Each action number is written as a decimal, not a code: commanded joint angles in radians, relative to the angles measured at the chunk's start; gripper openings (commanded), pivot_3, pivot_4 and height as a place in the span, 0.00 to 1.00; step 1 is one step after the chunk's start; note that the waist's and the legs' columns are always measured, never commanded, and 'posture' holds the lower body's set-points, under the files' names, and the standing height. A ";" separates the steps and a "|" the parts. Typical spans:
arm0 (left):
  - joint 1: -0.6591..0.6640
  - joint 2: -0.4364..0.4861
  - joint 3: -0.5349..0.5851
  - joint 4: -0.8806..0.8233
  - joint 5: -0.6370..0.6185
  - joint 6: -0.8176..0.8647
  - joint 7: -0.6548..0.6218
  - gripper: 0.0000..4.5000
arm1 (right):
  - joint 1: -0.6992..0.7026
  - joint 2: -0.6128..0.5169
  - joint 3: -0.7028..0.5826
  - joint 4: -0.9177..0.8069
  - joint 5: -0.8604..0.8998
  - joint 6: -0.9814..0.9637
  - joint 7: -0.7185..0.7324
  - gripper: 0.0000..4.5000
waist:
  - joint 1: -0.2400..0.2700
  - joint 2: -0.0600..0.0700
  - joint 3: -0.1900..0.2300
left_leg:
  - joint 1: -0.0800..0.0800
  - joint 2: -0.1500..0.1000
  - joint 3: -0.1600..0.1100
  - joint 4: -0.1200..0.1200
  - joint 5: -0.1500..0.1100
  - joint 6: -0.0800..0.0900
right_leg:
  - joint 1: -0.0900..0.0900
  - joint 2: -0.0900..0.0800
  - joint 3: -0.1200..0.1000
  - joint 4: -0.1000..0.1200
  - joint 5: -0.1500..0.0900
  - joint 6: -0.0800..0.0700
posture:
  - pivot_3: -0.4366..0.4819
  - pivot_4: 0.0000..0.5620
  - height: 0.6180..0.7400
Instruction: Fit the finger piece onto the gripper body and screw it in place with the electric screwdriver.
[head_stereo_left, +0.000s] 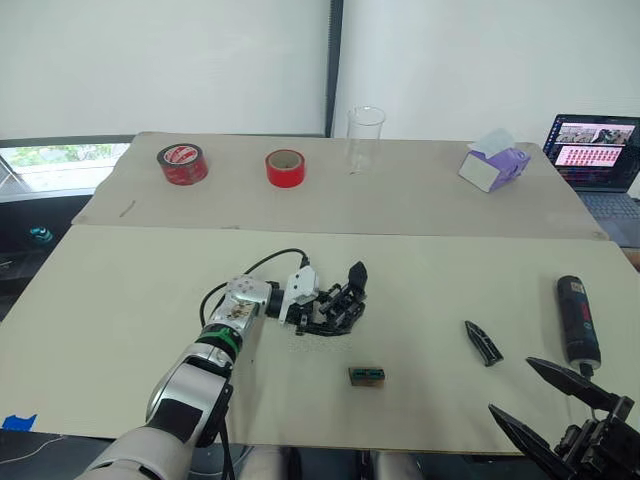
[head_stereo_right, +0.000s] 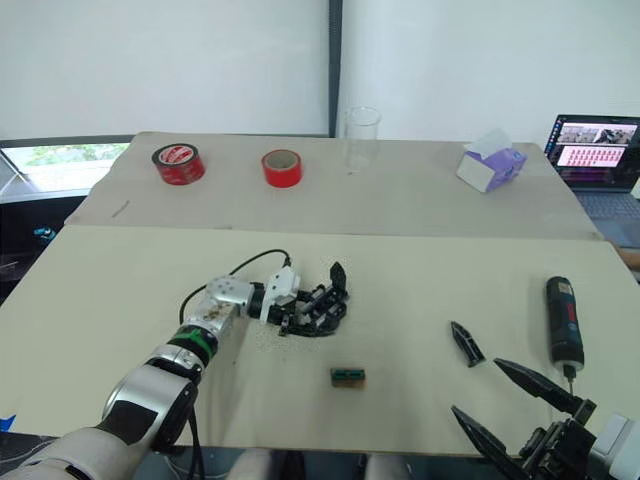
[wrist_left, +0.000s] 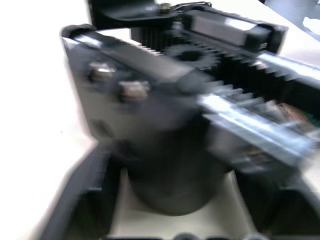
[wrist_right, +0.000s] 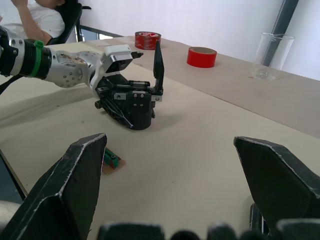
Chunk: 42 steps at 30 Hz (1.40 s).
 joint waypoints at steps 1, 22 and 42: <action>0.055 0.009 0.050 -0.053 -0.016 -0.042 0.059 0.52 | -0.019 -0.011 -0.014 -0.020 0.011 -0.022 0.008 1.00 | -0.006 0.000 0.000 | 0.000 0.000 0.000 0.000 0.000 0.000 | 0.000 0.000 0.000 0.000 0.000 0.000 | 0.48 0.27 1.00; 0.534 -0.034 -0.063 -0.995 0.089 0.622 0.654 0.52 | -0.157 -0.087 0.014 0.021 0.040 0.044 0.014 1.00 | 0.011 0.002 -0.001 | 0.002 0.000 -0.001 0.000 0.000 0.001 | 0.002 -0.001 0.001 0.000 -0.001 0.001 | 0.48 0.27 1.00; 0.307 0.094 -0.070 -0.609 -0.008 0.363 0.290 0.99 | -0.115 -0.055 0.013 0.011 0.015 0.028 0.009 1.00 | 0.010 0.003 -0.002 | 0.002 0.000 -0.001 0.000 0.000 0.000 | 0.002 0.000 0.001 0.000 -0.001 0.000 | 0.48 0.27 1.00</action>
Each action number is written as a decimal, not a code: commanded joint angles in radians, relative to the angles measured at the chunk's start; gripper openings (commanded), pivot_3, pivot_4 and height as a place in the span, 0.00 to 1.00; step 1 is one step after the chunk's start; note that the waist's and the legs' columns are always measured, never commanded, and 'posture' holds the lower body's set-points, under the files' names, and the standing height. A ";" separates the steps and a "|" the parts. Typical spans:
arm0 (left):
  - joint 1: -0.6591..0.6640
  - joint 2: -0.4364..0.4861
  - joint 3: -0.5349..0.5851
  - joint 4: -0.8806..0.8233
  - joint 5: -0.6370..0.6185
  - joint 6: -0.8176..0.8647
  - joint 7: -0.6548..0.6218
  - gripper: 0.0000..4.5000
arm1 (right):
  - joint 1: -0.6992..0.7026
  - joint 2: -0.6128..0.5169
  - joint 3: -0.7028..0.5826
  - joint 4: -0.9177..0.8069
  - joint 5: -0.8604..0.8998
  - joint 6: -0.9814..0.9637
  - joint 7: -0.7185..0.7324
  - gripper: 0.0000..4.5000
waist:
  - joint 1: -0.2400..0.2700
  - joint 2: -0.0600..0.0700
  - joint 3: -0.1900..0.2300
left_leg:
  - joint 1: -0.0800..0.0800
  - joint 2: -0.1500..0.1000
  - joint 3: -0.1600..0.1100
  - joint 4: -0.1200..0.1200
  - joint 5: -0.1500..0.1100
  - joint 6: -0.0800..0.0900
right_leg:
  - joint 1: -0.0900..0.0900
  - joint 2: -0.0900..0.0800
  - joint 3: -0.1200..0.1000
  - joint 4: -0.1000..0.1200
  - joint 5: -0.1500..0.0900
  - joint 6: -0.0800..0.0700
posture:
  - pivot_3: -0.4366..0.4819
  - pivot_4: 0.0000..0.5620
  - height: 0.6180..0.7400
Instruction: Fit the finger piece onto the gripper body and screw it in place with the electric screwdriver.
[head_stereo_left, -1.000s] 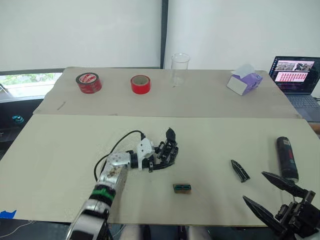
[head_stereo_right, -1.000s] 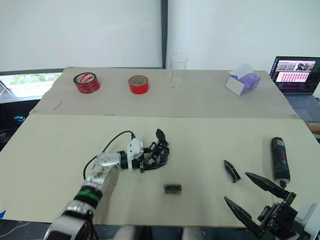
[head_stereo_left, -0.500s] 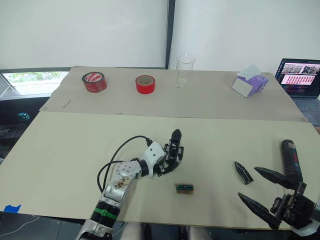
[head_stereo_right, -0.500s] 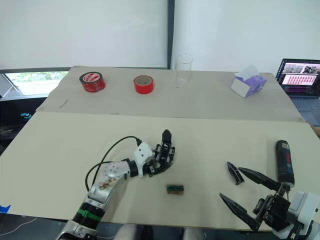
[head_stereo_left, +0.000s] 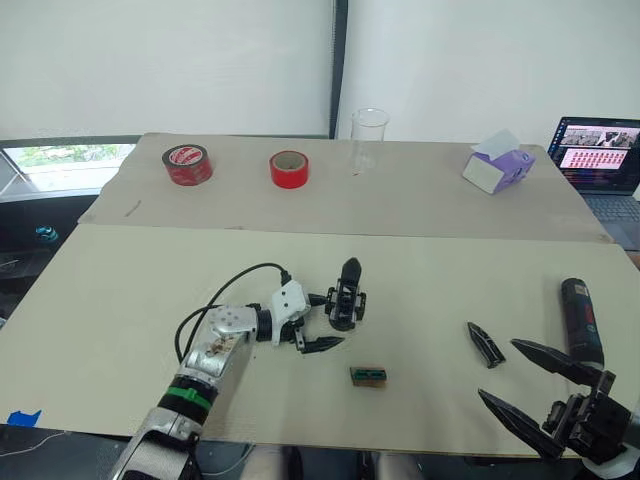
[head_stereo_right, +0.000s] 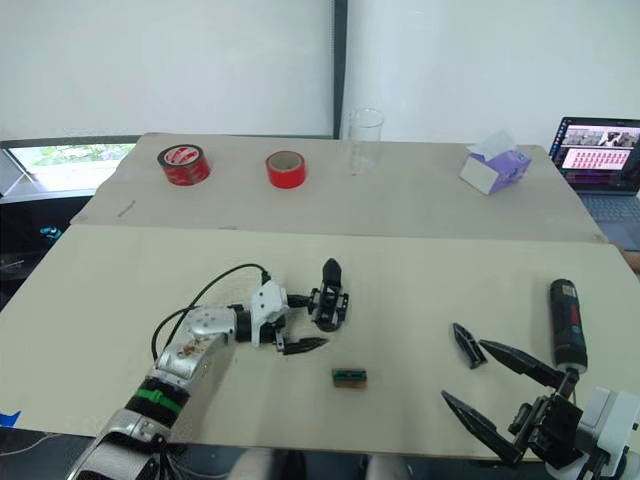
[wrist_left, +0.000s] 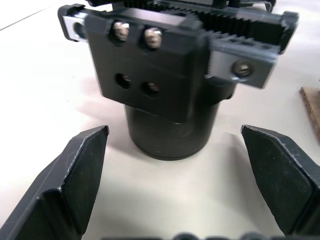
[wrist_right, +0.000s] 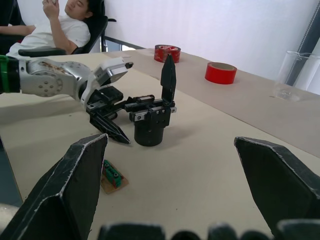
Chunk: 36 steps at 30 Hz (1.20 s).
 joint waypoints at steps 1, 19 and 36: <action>-0.044 -0.028 -0.024 0.085 0.008 -0.047 -0.037 0.99 | 0.010 0.007 -0.018 -0.024 0.004 -0.015 -0.007 1.00 | 0.001 0.000 0.000 | 0.000 0.000 0.000 0.000 0.000 0.000 | 0.000 0.000 0.000 0.000 0.000 0.000 | 0.48 0.27 1.00; -0.062 -0.085 -0.043 0.076 0.029 -0.015 -0.039 0.51 | 0.088 0.080 0.005 -0.077 -0.037 -0.036 -0.043 1.00 | 0.008 0.000 0.000 | 0.000 -0.001 -0.001 0.001 -0.001 0.002 | 0.002 -0.001 0.000 -0.001 0.000 0.001 | 0.48 0.27 1.00; -0.041 0.113 0.119 0.200 -0.115 -0.160 -0.265 0.99 | 0.272 0.129 -0.097 -0.137 -0.074 0.002 -0.194 1.00 | -0.029 0.002 -0.001 | 0.000 0.002 -0.001 -0.003 0.001 -0.001 | -0.002 0.002 0.000 0.000 -0.001 0.000 | 0.48 0.27 1.00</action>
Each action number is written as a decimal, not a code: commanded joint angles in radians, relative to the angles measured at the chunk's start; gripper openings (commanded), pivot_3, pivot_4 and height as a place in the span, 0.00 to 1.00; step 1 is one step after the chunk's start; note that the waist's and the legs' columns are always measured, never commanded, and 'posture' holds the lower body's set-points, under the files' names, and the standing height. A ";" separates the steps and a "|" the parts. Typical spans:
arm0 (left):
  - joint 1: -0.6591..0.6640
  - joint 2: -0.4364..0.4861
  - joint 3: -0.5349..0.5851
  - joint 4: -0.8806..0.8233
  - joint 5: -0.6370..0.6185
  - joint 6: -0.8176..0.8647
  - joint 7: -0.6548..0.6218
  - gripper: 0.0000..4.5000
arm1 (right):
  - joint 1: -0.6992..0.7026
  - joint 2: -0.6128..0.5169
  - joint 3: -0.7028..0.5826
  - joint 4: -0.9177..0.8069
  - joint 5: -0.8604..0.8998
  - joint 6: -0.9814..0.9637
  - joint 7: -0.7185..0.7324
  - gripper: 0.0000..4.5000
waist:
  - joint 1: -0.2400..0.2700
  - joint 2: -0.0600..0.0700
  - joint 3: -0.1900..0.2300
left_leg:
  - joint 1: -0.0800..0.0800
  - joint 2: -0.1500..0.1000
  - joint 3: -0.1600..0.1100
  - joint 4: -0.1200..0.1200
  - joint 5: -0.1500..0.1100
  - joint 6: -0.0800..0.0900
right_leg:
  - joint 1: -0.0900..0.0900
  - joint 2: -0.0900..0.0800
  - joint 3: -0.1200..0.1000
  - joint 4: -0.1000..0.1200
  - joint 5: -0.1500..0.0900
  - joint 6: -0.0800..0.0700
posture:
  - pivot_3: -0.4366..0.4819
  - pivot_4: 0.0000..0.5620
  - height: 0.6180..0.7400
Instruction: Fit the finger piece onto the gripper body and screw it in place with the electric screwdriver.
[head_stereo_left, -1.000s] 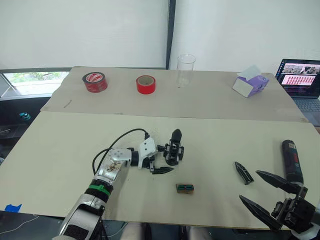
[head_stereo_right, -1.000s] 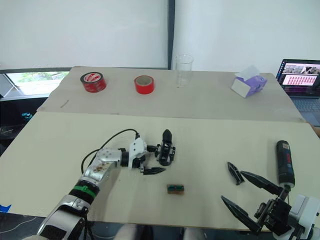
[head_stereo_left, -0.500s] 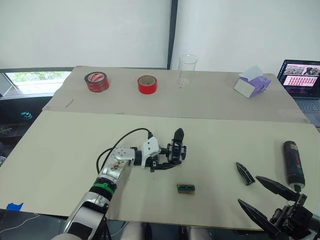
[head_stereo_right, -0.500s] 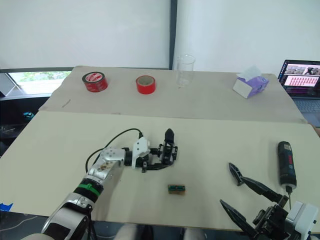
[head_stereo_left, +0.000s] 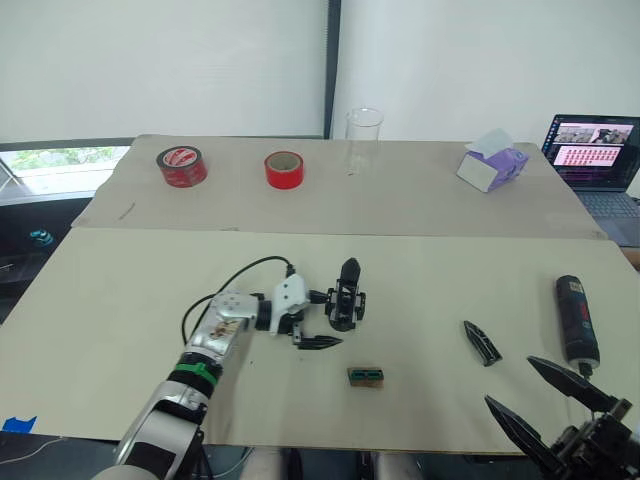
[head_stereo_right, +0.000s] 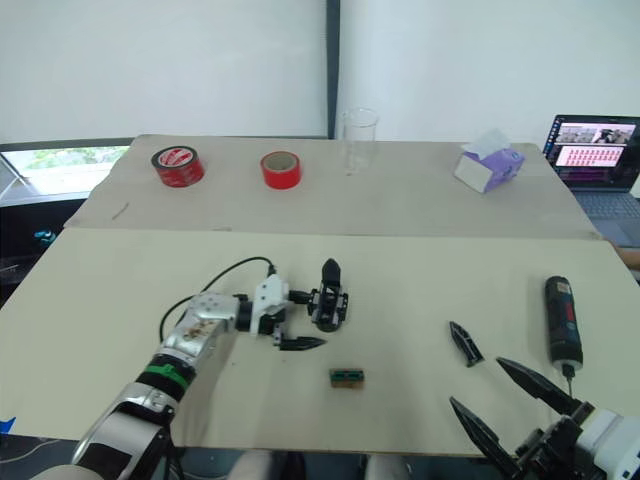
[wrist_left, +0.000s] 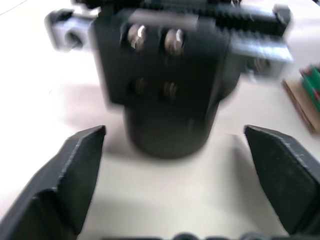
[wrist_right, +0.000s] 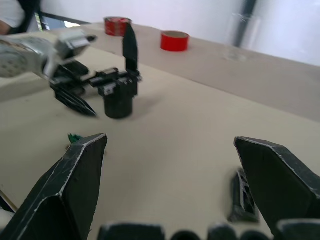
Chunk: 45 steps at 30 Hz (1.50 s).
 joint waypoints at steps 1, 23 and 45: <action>0.043 0.067 0.084 -0.010 -0.103 -0.026 -0.118 0.99 | 0.066 0.021 -0.055 -0.032 -0.024 0.005 -0.039 1.00 | -0.003 0.000 0.000 | 0.000 0.000 0.000 -0.001 0.000 0.000 | -0.001 0.000 0.000 0.000 0.000 0.000 | 0.48 0.27 1.00; 0.154 0.211 0.190 -0.738 -0.477 0.546 -0.089 0.99 | -0.482 -0.727 0.023 -0.018 0.201 1.201 -0.456 1.00 | 0.004 -0.006 0.003 | -0.002 -0.003 -0.001 0.000 0.001 0.000 | 0.000 0.003 0.007 -0.001 0.000 -0.001 | 0.48 0.27 1.00; 0.212 0.193 0.180 -0.844 -0.485 0.559 -0.007 1.00 | -0.936 -0.782 0.583 0.219 -0.021 1.390 -0.359 0.27 | 0.004 -0.011 0.003 | -0.004 -0.004 -0.001 0.002 0.001 0.002 | -0.001 0.014 0.025 -0.002 0.000 0.002 | 0.48 0.27 1.00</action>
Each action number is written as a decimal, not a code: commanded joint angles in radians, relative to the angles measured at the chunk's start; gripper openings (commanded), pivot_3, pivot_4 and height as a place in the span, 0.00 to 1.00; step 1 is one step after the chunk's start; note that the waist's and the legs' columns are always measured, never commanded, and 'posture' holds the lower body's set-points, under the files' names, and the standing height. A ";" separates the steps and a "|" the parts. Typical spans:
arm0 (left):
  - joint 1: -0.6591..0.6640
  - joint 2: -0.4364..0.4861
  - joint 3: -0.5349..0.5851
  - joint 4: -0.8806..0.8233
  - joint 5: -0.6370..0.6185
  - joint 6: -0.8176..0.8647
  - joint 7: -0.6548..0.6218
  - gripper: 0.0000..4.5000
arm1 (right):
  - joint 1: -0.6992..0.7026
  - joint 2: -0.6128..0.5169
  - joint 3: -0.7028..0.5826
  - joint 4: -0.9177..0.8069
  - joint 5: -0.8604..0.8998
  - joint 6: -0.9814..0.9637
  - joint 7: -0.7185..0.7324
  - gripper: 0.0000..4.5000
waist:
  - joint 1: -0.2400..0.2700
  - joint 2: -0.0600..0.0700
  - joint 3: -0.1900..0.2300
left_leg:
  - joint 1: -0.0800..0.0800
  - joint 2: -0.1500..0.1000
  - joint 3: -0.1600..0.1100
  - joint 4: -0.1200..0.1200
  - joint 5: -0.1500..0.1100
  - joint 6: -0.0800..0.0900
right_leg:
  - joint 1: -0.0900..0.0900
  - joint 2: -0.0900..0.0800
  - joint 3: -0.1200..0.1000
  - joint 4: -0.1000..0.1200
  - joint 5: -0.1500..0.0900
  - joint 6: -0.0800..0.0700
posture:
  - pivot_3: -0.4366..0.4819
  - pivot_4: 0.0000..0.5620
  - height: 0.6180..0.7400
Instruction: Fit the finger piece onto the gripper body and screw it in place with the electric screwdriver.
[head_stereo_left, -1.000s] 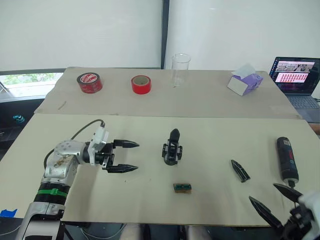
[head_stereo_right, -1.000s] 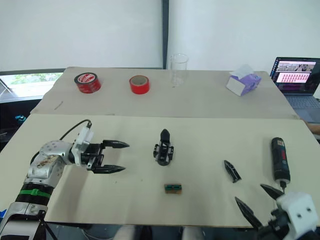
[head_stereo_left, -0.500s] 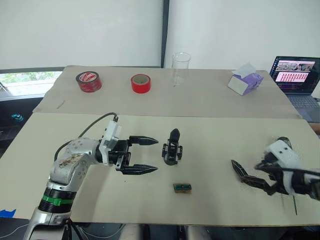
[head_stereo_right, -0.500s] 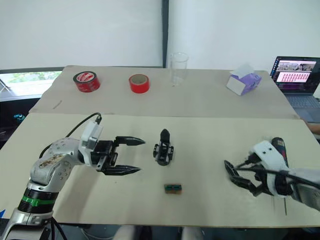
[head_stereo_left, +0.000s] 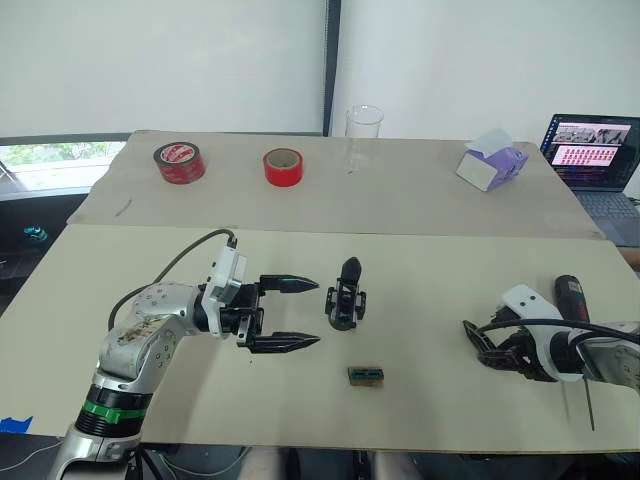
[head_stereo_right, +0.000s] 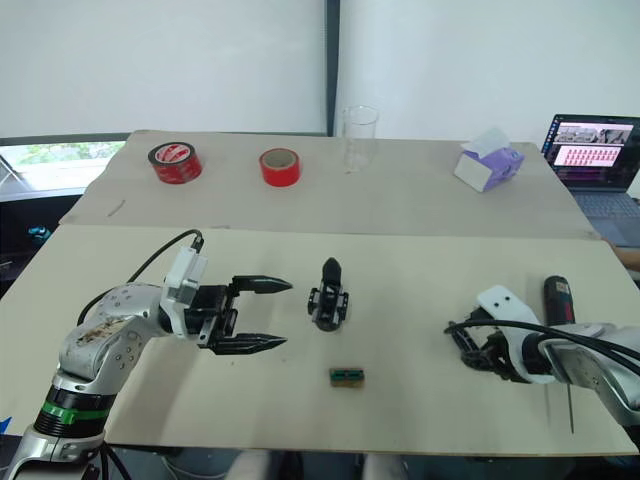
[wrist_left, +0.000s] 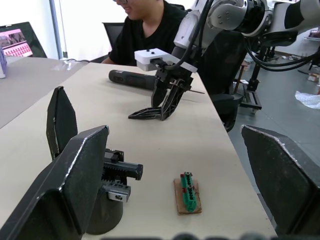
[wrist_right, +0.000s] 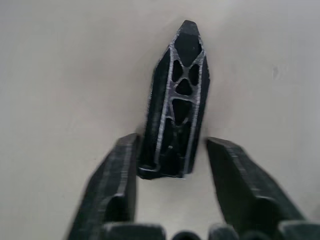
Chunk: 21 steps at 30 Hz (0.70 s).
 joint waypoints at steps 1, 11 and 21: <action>-0.002 0.004 0.011 -0.032 -0.020 -0.009 0.004 1.00 | 0.059 -0.017 0.023 -0.029 -0.025 -0.006 0.038 0.25 | 0.002 -0.001 0.000 | 0.000 0.000 0.000 0.000 0.000 0.000 | 0.000 0.000 0.000 0.000 0.000 0.000 | 0.48 0.27 1.00; -0.099 -0.151 0.144 -0.054 -0.231 0.245 0.442 1.00 | 0.024 0.300 -0.335 -0.249 -0.141 -0.437 -0.123 0.25 | 0.003 -0.002 0.000 | -0.001 0.000 0.000 0.002 0.001 -0.001 | -0.001 0.002 0.004 0.001 0.001 0.002 | 0.48 0.27 1.00; -0.279 -0.476 0.152 -0.007 -0.349 0.313 0.858 1.00 | -0.166 0.446 0.011 -0.361 -0.467 -0.711 -0.239 0.25 | -0.002 -0.003 0.000 | -0.002 -0.002 -0.001 0.000 0.007 -0.010 | -0.001 0.004 0.008 0.001 0.001 0.002 | 0.48 0.27 1.00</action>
